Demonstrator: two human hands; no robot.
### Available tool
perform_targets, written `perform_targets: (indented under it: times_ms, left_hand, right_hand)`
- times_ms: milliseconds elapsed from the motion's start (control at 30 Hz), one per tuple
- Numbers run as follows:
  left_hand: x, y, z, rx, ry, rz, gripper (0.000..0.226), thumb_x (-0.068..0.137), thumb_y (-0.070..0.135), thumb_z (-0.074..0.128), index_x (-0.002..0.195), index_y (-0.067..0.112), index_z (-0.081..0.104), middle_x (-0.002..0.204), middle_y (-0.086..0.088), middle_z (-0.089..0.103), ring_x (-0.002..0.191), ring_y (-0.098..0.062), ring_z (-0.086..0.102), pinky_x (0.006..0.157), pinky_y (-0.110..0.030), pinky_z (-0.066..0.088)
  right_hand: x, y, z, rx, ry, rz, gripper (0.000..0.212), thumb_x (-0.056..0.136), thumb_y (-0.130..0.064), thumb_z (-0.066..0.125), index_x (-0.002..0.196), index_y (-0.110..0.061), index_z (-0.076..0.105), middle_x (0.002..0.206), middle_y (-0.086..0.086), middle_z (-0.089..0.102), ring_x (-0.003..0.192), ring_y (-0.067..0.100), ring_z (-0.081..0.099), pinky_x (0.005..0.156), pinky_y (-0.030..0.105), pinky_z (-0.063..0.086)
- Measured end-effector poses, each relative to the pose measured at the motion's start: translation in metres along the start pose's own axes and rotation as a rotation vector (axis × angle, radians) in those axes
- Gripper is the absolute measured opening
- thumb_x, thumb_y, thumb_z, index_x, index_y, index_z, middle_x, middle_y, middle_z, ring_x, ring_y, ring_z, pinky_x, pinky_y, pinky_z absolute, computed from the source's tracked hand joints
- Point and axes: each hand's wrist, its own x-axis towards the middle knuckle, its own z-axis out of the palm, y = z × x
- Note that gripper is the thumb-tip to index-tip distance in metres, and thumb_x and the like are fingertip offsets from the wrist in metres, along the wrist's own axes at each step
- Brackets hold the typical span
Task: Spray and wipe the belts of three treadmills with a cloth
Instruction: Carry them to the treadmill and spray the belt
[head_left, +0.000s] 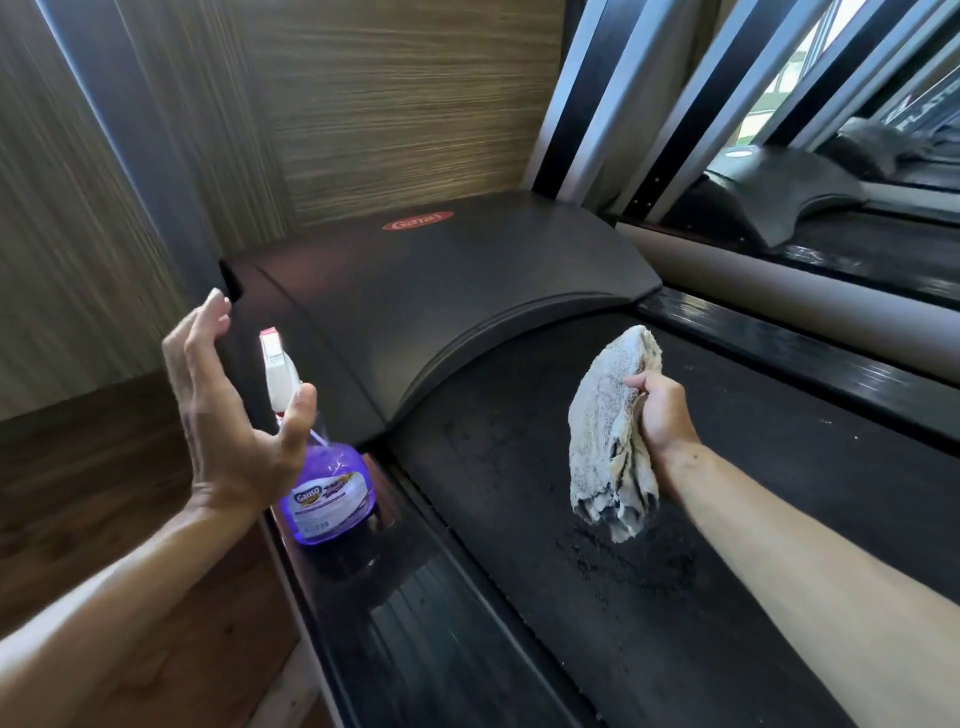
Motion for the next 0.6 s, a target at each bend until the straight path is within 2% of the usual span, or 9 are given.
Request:
perform_targets:
  times_ms: [133, 267, 367, 400, 467, 500, 533, 567, 600]
  left_hand:
    - [0.022, 0.044, 0.016, -0.011, 0.018, 0.231, 0.075, 0.08, 0.035, 0.055, 0.139, -0.011, 0.047, 0.136, -0.021, 0.048, 0.13, -0.038, 0.047, 0.109, -0.056, 0.038]
    - [0.026, 0.073, 0.045, -0.088, -0.09, 0.283, 0.072, 0.08, 0.032, 0.056, 0.137, -0.011, 0.05, 0.14, -0.02, 0.052, 0.133, -0.033, 0.049, 0.111, -0.05, 0.04]
    - [0.016, 0.072, 0.065, -0.15, -0.179, 0.238, 0.069, 0.082, 0.027, 0.057, 0.138, -0.01, 0.05, 0.143, -0.018, 0.052, 0.137, -0.028, 0.048, 0.115, -0.04, 0.037]
    - [0.009, 0.068, 0.071, -0.167, -0.213, 0.2, 0.069, 0.082, 0.028, 0.057, 0.14, -0.009, 0.049, 0.145, -0.017, 0.051, 0.138, -0.026, 0.047, 0.116, -0.036, 0.035]
    - [-0.012, 0.058, 0.083, -0.191, -0.299, 0.11, 0.07, 0.085, 0.03, 0.057, 0.144, -0.005, 0.047, 0.148, -0.013, 0.05, 0.141, -0.021, 0.044, 0.117, -0.031, 0.033]
    - [-0.024, 0.051, 0.089, -0.193, -0.348, 0.065, 0.07, 0.086, 0.033, 0.056, 0.145, -0.003, 0.045, 0.149, -0.011, 0.049, 0.142, -0.019, 0.043, 0.118, -0.03, 0.032]
    - [-0.038, 0.044, 0.095, -0.187, -0.4, 0.013, 0.071, 0.088, 0.037, 0.055, 0.147, -0.001, 0.044, 0.15, -0.009, 0.048, 0.142, -0.017, 0.043, 0.118, -0.028, 0.032]
    - [-0.053, 0.035, 0.1, -0.174, -0.456, -0.049, 0.073, 0.089, 0.042, 0.054, 0.149, 0.002, 0.043, 0.151, -0.007, 0.048, 0.142, -0.015, 0.042, 0.118, -0.024, 0.031]
    - [-0.066, 0.025, 0.105, -0.152, -0.507, -0.116, 0.075, 0.09, 0.047, 0.052, 0.151, 0.005, 0.041, 0.152, -0.004, 0.046, 0.142, -0.012, 0.041, 0.117, -0.018, 0.028]
  right_hand:
    - [0.008, -0.003, -0.009, -0.022, 0.003, -0.002, 0.037, 0.096, -0.022, 0.04, 0.108, -0.002, 0.068, 0.111, 0.025, 0.071, 0.1, 0.039, 0.066, 0.098, 0.045, 0.051]
    - [0.017, -0.005, -0.019, -0.041, 0.03, -0.011, 0.041, 0.094, -0.026, 0.043, 0.114, -0.001, 0.069, 0.115, 0.026, 0.072, 0.108, 0.041, 0.067, 0.103, 0.049, 0.049]
    - [0.025, -0.005, -0.021, -0.13, 0.081, -0.056, 0.061, 0.069, -0.044, 0.059, 0.115, -0.006, 0.071, 0.111, 0.019, 0.075, 0.108, 0.036, 0.069, 0.106, 0.052, 0.05]
    - [0.031, -0.002, -0.021, -0.165, 0.103, -0.12, 0.057, 0.064, -0.043, 0.061, 0.109, -0.01, 0.072, 0.108, 0.014, 0.075, 0.107, 0.032, 0.069, 0.104, 0.049, 0.051]
    - [0.031, 0.002, -0.014, -0.335, 0.113, -0.333, 0.024, 0.074, -0.036, 0.059, 0.088, -0.019, 0.067, 0.096, 0.007, 0.068, 0.093, 0.023, 0.063, 0.089, 0.038, 0.05]
    - [0.033, 0.006, -0.01, -0.468, 0.094, -0.458, 0.016, 0.076, -0.038, 0.057, 0.084, -0.026, 0.063, 0.097, 0.006, 0.062, 0.091, 0.021, 0.058, 0.085, 0.036, 0.045]
    - [0.038, 0.014, -0.007, -0.616, 0.039, -0.549, 0.021, 0.075, -0.046, 0.056, 0.093, -0.035, 0.064, 0.11, 0.008, 0.058, 0.1, 0.022, 0.056, 0.092, 0.038, 0.044]
    - [0.043, 0.026, -0.004, -0.84, -0.079, -0.547, 0.04, 0.076, -0.056, 0.054, 0.114, -0.043, 0.062, 0.133, 0.01, 0.052, 0.121, 0.026, 0.052, 0.107, 0.043, 0.04]
    - [0.045, 0.036, 0.0, -1.083, -0.196, -0.492, 0.062, 0.079, -0.066, 0.05, 0.138, -0.046, 0.052, 0.155, 0.008, 0.036, 0.143, 0.028, 0.036, 0.121, 0.047, 0.027]
